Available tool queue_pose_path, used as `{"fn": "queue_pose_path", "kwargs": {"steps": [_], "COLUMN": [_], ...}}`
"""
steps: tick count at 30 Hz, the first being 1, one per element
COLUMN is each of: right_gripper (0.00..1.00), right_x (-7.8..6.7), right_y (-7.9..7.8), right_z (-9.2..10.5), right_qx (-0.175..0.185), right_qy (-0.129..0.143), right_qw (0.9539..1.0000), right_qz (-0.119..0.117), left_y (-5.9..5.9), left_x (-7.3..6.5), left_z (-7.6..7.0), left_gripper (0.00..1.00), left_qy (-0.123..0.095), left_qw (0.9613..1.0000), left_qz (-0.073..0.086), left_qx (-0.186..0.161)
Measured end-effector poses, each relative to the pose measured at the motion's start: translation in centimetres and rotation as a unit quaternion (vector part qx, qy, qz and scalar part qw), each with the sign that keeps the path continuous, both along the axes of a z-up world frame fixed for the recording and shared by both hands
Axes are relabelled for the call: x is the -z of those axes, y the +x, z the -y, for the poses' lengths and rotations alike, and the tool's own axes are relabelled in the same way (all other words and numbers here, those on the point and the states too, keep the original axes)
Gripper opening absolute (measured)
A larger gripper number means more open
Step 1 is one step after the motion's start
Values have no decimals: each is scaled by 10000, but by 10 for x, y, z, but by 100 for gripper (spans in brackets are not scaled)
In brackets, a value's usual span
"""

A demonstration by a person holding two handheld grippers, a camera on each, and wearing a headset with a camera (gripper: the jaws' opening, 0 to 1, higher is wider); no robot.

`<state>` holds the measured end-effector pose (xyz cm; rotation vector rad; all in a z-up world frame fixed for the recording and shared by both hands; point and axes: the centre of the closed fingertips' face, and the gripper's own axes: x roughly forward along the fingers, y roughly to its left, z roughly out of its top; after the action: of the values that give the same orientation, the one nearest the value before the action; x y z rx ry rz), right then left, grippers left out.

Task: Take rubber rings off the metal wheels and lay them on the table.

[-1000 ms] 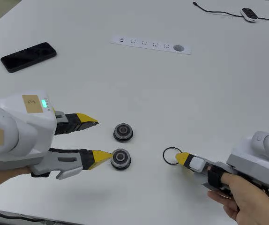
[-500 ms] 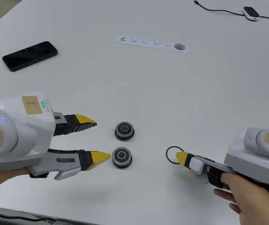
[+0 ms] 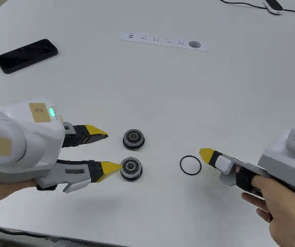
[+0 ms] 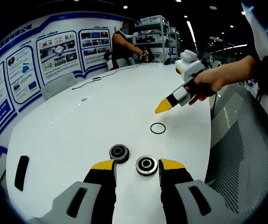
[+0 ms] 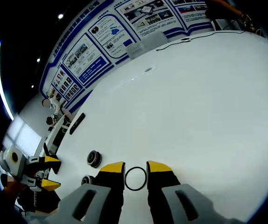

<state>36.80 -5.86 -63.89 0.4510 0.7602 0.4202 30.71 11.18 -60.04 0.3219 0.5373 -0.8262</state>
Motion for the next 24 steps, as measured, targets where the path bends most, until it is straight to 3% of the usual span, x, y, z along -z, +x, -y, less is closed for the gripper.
{"fn": "queue_pose_path", "kwargs": {"steps": [13, 24], "right_gripper": [20, 19], "right_x": [-30, -33], "right_y": [13, 19], "right_z": [0, 1], "right_qx": [349, 464], "right_qy": [514, 721], "right_qw": [9969, 9952], "right_qz": [481, 477], "left_y": [9, 18], "left_x": [18, 22], "left_z": [5, 8], "left_gripper": [33, 31], "left_qy": [16, 24], "left_qw": [9999, 9998], "left_qz": [-141, -159], "left_qx": [71, 90]}}
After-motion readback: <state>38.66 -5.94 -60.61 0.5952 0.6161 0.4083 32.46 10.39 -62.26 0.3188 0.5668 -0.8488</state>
